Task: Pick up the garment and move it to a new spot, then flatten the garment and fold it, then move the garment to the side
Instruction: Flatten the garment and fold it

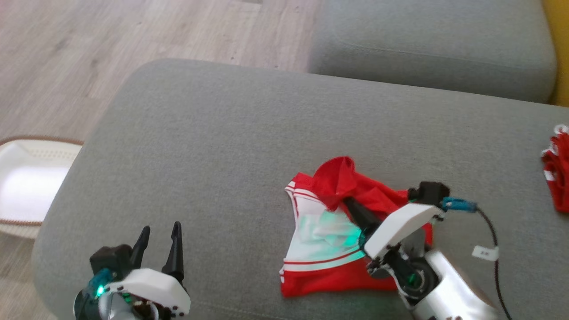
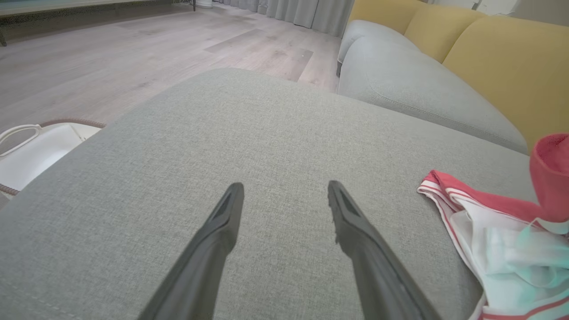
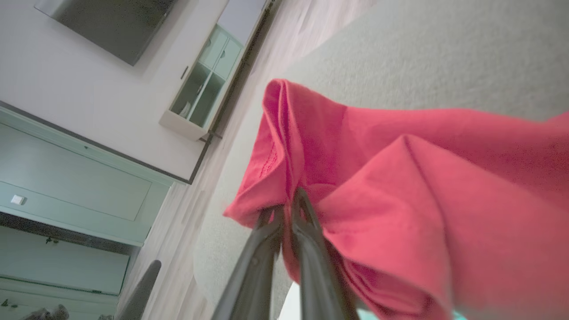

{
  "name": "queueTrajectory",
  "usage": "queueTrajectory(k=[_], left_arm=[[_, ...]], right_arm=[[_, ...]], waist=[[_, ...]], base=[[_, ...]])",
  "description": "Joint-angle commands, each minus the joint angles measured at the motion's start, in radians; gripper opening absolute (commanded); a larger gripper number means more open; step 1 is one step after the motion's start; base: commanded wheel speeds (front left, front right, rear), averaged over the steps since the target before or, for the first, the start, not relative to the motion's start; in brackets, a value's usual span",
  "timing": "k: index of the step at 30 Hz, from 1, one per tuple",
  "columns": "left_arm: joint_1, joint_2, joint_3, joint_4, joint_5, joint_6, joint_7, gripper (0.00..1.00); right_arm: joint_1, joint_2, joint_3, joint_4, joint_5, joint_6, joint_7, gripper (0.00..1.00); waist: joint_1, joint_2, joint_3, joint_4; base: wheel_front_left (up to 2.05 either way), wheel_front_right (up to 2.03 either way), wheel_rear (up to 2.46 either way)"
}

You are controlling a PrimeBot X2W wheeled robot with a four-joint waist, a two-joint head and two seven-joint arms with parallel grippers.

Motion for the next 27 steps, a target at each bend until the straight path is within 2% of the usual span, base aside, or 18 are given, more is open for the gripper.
queueTrajectory(k=[1, 10, 11, 13, 14, 18, 23, 27], left_arm=[[-0.071, 0.009, 0.036, -0.025, 0.003, -0.001, -0.005, 1.00], [-0.093, 0.002, 0.029, -0.006, 0.002, -0.006, -0.008, 1.00], [-0.096, 0.002, 0.028, -0.004, 0.001, -0.006, -0.009, 1.00], [-0.100, 0.002, 0.029, 0.001, 0.000, -0.007, -0.009, 1.00], [-0.101, 0.003, 0.029, 0.003, 0.000, -0.007, -0.010, 1.00], [-0.102, 0.007, 0.031, 0.010, -0.002, -0.004, -0.011, 1.00], [-0.093, 0.011, 0.037, 0.007, -0.005, 0.001, -0.013, 1.00], [-0.076, 0.015, 0.045, -0.005, -0.008, 0.009, -0.015, 1.00]], right_arm=[[-0.074, 0.006, 0.036, -0.007, 0.020, -0.001, -0.026, 0.00], [-0.187, 0.006, 0.227, 0.170, 0.160, -0.001, -0.115, 0.00], [-0.194, 0.006, 0.253, 0.186, 0.177, -0.001, -0.110, 0.04], [-0.207, 0.006, 0.300, 0.202, 0.214, -0.001, -0.110, 0.88], [-0.212, 0.006, 0.324, 0.208, 0.230, -0.001, -0.109, 1.00], [-0.237, 0.006, 0.390, 0.183, 0.280, -0.001, -0.149, 1.00], [-0.279, -0.002, 0.367, 0.114, 0.290, -0.001, -0.244, 1.00], [-0.298, -0.119, 0.305, 0.057, 0.250, -0.001, -0.296, 1.00]], waist=[[0.0000, 0.0000, 0.010, 0.016], [0.0000, 0.0000, 0.038, 0.030], [0.0000, 0.0000, 0.039, 0.029], [0.0000, 0.0000, 0.040, 0.025], [0.0000, 0.0000, 0.039, 0.021], [0.0000, 0.0000, 0.028, 0.002], [0.0000, 0.0000, 0.007, -0.028], [0.0000, 0.0000, 0.001, -0.054]], base=[[0.00, 0.00, 0.00], [0.00, 0.00, 0.00], [0.00, 0.00, 0.00], [0.00, 0.00, 0.00], [0.00, 0.00, 0.00], [0.00, 0.00, 0.00], [0.00, 0.00, 0.00], [0.00, 0.00, 0.00]])
